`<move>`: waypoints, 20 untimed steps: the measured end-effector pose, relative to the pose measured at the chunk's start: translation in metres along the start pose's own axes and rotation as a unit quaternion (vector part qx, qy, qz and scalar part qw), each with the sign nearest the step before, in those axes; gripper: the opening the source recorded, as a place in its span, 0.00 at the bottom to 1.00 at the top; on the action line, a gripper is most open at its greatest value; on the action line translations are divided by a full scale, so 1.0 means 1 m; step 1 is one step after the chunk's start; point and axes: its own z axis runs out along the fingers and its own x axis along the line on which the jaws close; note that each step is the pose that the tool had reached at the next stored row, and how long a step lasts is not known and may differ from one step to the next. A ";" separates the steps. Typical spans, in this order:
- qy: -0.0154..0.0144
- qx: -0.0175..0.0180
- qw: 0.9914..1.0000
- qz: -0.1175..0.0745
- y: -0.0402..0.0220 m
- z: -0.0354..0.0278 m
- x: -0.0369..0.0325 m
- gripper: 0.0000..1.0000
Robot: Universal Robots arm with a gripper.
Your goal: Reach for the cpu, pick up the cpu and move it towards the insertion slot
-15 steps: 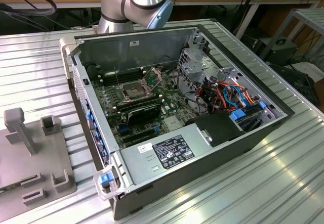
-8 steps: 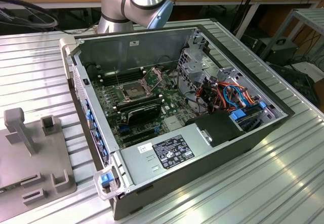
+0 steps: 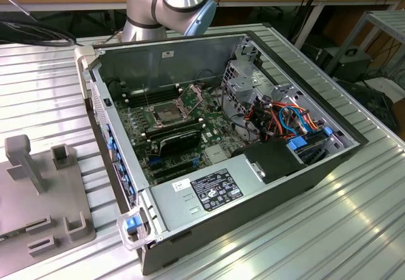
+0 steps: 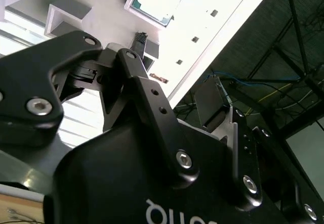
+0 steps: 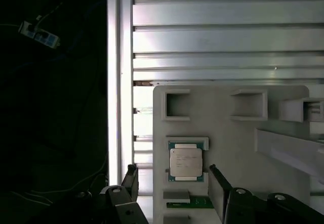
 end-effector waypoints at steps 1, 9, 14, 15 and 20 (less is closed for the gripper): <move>0.001 0.000 1.000 0.000 -0.0001 0.0015 -0.0001 0.66; 0.009 0.000 1.000 0.000 -0.0006 0.0158 -0.0006 0.66; 0.012 0.000 1.000 0.001 -0.0042 0.0265 -0.0011 0.66; 0.012 0.000 1.000 0.001 -0.0046 0.0288 -0.0013 0.66; 0.012 0.000 1.000 0.001 -0.0057 0.0361 -0.0088 0.66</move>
